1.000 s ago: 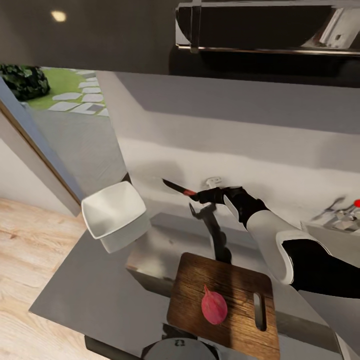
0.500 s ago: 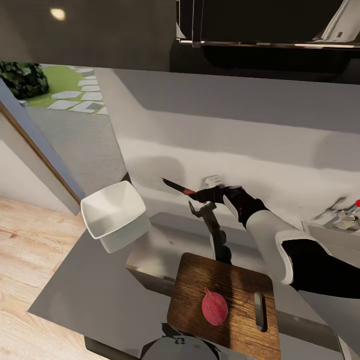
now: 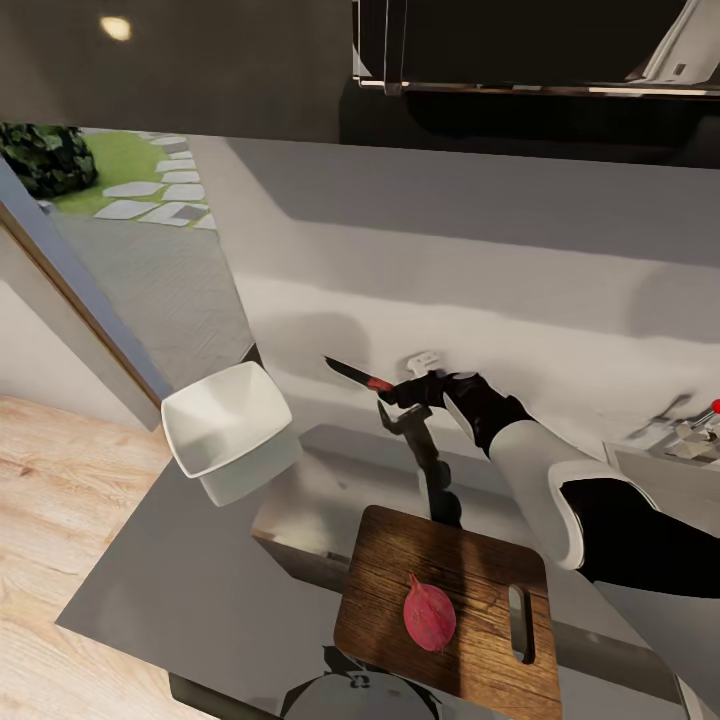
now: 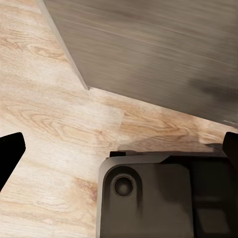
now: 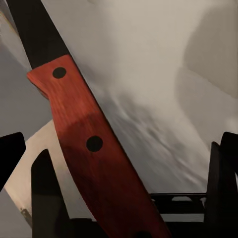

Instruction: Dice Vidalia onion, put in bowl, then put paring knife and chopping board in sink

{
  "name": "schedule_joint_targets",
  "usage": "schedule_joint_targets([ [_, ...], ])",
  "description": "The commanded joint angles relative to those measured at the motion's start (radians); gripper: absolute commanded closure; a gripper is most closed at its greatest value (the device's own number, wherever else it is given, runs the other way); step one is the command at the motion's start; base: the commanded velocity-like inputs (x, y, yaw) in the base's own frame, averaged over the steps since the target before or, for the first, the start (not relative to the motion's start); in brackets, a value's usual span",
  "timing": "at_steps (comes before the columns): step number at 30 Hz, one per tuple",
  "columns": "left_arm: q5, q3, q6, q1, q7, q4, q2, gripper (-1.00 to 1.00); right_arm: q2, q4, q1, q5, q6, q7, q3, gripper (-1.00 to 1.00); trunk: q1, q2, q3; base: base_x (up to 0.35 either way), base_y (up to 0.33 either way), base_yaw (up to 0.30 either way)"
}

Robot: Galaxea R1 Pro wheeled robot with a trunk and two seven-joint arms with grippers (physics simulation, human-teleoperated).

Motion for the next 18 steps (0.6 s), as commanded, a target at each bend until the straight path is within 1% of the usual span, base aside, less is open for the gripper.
schedule_joint_targets([
  [1,0.009,-0.005,-0.002,0.0,0.004,-0.001,0.002,-1.0,0.0,0.014,0.0,0.002,0.009,0.003,0.006,-1.0,0.001,-0.001,-0.002,0.0,0.0,0.0],
  [5,0.009,-0.005,-0.002,0.0,0.004,-0.001,0.002,-1.0,0.001,0.014,0.0,0.003,0.009,0.003,0.006,-1.0,0.001,-0.001,-0.002,0.0,0.0,0.0],
  [6,0.009,-0.005,-0.002,0.0,0.004,-0.001,0.002,-1.0,0.001,0.014,0.0,0.003,0.009,0.003,0.006,1.0,0.001,-0.001,-0.002,0.0,0.0,0.0],
  [18,0.009,-0.005,-0.002,0.0,0.004,-0.001,0.002,-1.0,0.002,0.014,0.0,0.003,0.009,0.001,0.006,1.0,0.001,-0.001,-0.002,0.0,0.0,0.0],
])
